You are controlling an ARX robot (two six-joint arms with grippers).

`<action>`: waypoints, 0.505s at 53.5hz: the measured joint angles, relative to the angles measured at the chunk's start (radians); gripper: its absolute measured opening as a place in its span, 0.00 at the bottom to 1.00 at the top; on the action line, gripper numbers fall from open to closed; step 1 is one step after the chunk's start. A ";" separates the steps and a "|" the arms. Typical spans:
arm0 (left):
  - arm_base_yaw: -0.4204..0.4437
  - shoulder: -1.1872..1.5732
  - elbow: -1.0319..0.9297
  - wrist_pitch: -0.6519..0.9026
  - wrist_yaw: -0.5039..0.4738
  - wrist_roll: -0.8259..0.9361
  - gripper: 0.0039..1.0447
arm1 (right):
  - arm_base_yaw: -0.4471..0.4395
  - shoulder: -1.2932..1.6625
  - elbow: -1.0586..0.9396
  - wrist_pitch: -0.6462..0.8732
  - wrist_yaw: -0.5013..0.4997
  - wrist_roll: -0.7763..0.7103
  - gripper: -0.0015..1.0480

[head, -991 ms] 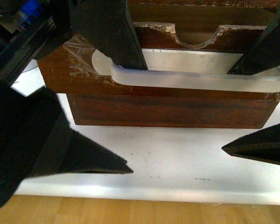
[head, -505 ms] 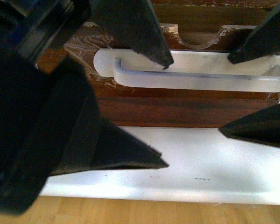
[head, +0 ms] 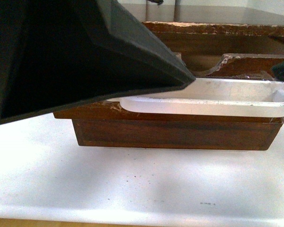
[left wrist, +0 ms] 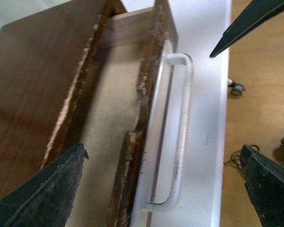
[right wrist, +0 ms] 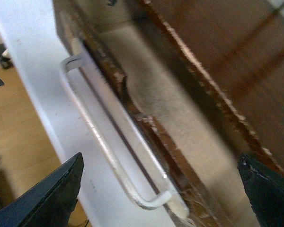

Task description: Open drawer

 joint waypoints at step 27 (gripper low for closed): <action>0.211 -0.167 -0.301 0.475 -0.325 -0.448 0.94 | -0.170 -0.272 -0.224 0.337 0.198 0.342 0.91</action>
